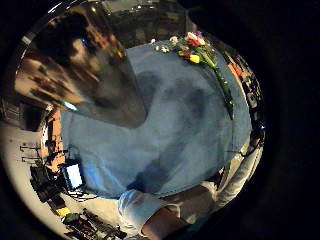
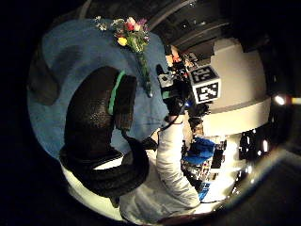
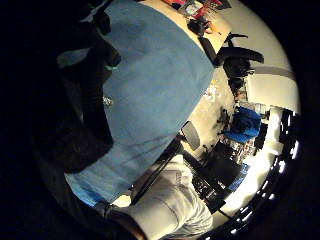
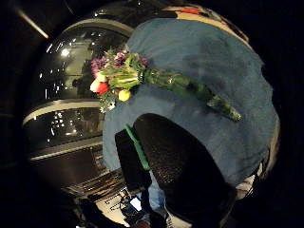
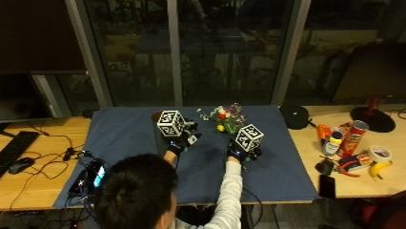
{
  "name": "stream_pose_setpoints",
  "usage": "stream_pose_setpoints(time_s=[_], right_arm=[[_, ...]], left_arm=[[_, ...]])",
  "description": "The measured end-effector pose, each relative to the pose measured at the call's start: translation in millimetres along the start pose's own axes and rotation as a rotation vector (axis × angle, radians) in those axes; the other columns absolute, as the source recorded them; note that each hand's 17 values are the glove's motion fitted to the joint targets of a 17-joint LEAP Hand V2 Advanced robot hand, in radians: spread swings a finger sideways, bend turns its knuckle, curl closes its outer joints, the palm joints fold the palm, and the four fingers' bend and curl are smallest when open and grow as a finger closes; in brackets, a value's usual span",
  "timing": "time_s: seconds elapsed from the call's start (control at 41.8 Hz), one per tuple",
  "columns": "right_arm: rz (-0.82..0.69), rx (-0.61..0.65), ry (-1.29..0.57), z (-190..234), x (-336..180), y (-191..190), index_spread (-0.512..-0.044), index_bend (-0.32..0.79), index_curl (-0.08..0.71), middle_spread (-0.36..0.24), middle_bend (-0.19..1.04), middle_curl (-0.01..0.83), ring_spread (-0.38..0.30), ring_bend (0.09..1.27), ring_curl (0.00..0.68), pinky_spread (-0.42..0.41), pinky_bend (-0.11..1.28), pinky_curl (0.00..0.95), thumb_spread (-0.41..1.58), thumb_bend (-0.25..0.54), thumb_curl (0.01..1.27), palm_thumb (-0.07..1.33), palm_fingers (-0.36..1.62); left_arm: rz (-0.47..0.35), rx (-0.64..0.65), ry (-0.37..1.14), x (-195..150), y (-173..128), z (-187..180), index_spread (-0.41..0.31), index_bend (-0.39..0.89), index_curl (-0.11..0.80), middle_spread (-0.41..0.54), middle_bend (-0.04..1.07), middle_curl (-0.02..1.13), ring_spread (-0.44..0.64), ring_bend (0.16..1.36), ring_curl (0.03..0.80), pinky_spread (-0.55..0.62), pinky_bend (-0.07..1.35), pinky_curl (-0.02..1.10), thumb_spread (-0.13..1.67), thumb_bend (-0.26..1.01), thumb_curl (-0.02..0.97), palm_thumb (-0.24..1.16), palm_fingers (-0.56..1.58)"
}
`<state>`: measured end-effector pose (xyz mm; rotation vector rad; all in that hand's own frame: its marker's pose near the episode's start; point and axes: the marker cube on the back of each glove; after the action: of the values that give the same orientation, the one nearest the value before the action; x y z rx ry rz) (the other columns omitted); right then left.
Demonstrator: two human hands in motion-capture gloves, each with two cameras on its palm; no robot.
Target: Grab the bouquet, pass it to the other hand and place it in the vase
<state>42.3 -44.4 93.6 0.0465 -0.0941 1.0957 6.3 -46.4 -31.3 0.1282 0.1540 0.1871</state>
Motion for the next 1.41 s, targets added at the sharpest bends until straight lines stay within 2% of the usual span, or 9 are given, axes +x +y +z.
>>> stream_pose_setpoints(time_s=[0.263, 0.454, 0.55, 0.646, 0.693, 0.861, 1.052, 1.219, 1.411], right_arm=[[0.021, -0.059, 0.026, 52, -11, -16, -0.047, 0.03, 0.014, 0.186, 0.28, 0.369, 0.124, 0.85, 0.361, 0.24, 0.9, 0.382, 1.12, -0.021, 0.22, 0.2, 0.31], [0.069, -0.237, 0.138, 88, -1, -11, -0.044, 0.07, 0.034, 0.182, 0.28, 0.374, 0.119, 0.82, 0.353, 0.232, 0.87, 0.371, 1.1, -0.021, 0.24, 0.21, 0.31], [0.089, -0.091, 0.183, 96, -1, -19, -0.05, 0.07, 0.04, 0.166, 0.33, 0.387, 0.099, 0.78, 0.341, 0.231, 0.85, 0.364, 1.1, -0.009, 0.25, 0.23, 0.33], [0.105, 0.027, 0.217, 100, 1, -26, -0.074, 0.01, 0.025, 0.042, 0.46, 0.428, -0.039, 0.83, 0.35, 0.052, 0.84, 0.354, 1.12, 0.035, 0.27, 0.35, 0.56], [0.081, 0.063, 0.207, 100, 0, -27, -0.107, 0.09, 0.048, 0.006, 0.49, 0.443, -0.075, 0.85, 0.359, -0.01, 0.81, 0.35, 1.13, 0.059, 0.28, 0.41, 0.7], [0.039, 0.102, 0.25, 100, 10, -24, -0.185, 0.23, 0.158, -0.082, 0.47, 0.465, -0.151, 0.79, 0.377, -0.157, 0.75, 0.361, 1.21, 0.168, 0.31, 0.65, 1.03], [-0.042, 0.229, 0.136, 85, 1, -30, -0.227, 0.2, 0.246, -0.148, 0.47, 0.492, -0.204, 0.72, 0.405, -0.259, 0.69, 0.38, 1.23, 0.24, 0.35, 0.84, 1.23], [-0.106, 0.217, 0.073, 93, 2, -25, -0.24, 0.18, 0.298, -0.189, 0.44, 0.486, -0.229, 0.78, 0.431, -0.296, 0.67, 0.39, 1.03, 0.172, 0.4, 0.89, 1.36], [-0.131, 0.221, -0.055, 82, 2, -27, -0.236, 0.33, 0.385, -0.191, 0.67, 0.565, -0.213, 0.86, 0.48, -0.259, 0.67, 0.423, 0.97, 0.081, 0.39, 0.88, 1.53]], left_arm=[[-0.003, 0.007, 0.016, -2, 7, -5, 0.016, 0.16, 0.332, 0.191, 0.18, 0.34, 0.34, 0.45, 0.259, 0.38, 0.23, 0.32, 1.25, -0.02, 0.298, 0.3, 0.33], [-0.001, -0.003, 0.025, -3, 9, -5, 0.016, 0.16, 0.335, 0.191, 0.18, 0.34, 0.34, 0.45, 0.262, 0.39, 0.23, 0.33, 1.25, -0.02, 0.3, 0.3, 0.33], [-0.001, -0.006, 0.019, 1, 11, -6, 0.016, 0.16, 0.336, 0.191, 0.18, 0.34, 0.34, 0.45, 0.263, 0.39, 0.22, 0.33, 1.25, -0.02, 0.3, 0.3, 0.33], [0.004, -0.011, 0.0, -1, 7, 0, 0.015, 0.16, 0.337, 0.191, 0.18, 0.34, 0.34, 0.45, 0.264, 0.39, 0.22, 0.33, 1.25, -0.02, 0.299, 0.3, 0.33], [0.007, -0.021, -0.004, 0, 7, 2, 0.015, 0.16, 0.337, 0.191, 0.18, 0.34, 0.34, 0.45, 0.265, 0.39, 0.22, 0.33, 1.25, -0.02, 0.298, 0.29, 0.33], [0.019, -0.034, -0.01, 4, 8, 4, 0.015, 0.16, 0.339, 0.191, 0.18, 0.34, 0.35, 0.44, 0.264, 0.39, 0.22, 0.33, 1.25, -0.02, 0.297, 0.29, 0.33], [0.021, -0.038, -0.018, 2, 5, 8, 0.015, 0.16, 0.342, 0.191, 0.18, 0.34, 0.35, 0.43, 0.265, 0.39, 0.22, 0.34, 1.25, -0.02, 0.296, 0.29, 0.33], [0.01, -0.047, -0.014, 0, 5, 5, 0.015, 0.16, 0.344, 0.191, 0.18, 0.34, 0.35, 0.43, 0.266, 0.39, 0.22, 0.34, 1.25, -0.02, 0.296, 0.29, 0.33], [0.011, -0.059, -0.004, 2, 5, 5, 0.012, 0.17, 0.347, 0.19, 0.18, 0.34, 0.35, 0.43, 0.268, 0.39, 0.21, 0.34, 1.24, -0.02, 0.296, 0.29, 0.33]])
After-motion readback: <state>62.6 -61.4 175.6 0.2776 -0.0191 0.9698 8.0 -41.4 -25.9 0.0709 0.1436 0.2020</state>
